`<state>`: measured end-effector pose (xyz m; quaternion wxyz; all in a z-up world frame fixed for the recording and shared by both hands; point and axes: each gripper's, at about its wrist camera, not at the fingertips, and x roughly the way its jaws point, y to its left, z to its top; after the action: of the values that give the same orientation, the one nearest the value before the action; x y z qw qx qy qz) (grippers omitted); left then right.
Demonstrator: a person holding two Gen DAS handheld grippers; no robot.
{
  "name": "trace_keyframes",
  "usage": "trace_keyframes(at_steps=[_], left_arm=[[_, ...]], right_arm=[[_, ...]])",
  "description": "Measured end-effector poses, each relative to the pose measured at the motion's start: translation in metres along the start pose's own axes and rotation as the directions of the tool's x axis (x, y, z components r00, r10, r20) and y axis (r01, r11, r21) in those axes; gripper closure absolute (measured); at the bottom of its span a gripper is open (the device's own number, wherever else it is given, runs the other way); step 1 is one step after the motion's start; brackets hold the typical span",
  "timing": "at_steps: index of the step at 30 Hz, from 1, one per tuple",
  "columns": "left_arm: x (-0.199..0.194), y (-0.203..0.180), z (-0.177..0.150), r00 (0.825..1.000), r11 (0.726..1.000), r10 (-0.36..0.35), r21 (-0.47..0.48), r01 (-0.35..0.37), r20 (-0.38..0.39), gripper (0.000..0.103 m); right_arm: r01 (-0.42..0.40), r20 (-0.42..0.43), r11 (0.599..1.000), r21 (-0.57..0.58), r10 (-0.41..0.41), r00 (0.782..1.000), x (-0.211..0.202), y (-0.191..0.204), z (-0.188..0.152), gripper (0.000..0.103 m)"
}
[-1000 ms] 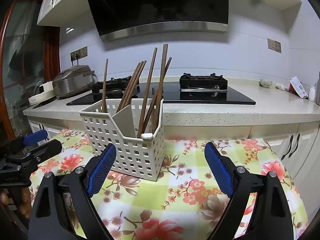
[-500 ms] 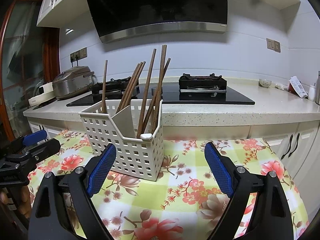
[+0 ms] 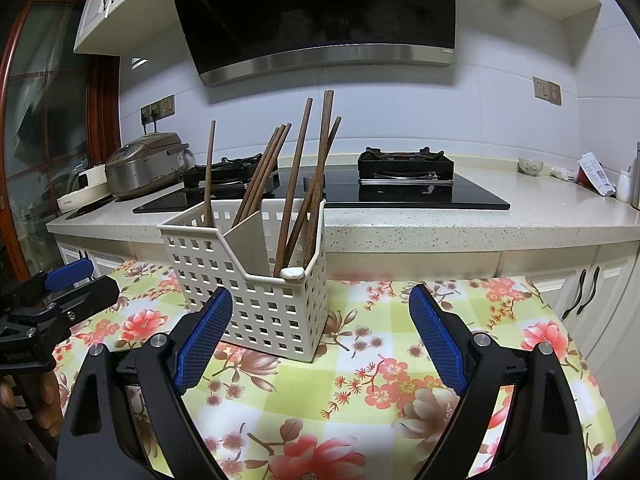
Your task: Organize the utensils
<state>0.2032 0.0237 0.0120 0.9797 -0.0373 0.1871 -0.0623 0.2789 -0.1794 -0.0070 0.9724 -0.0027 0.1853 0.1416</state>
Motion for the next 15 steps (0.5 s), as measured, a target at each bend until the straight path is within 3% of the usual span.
trace_keyframes(at_steps=[15], left_arm=[[-0.0001, -0.0015, 0.0005, 1.0, 1.0, -0.003, 0.003, 0.003, 0.003, 0.005]], right_arm=[[-0.001, -0.002, 1.0, 0.0, 0.001, 1.0, 0.0005, -0.0001, -0.0002, 0.019]])
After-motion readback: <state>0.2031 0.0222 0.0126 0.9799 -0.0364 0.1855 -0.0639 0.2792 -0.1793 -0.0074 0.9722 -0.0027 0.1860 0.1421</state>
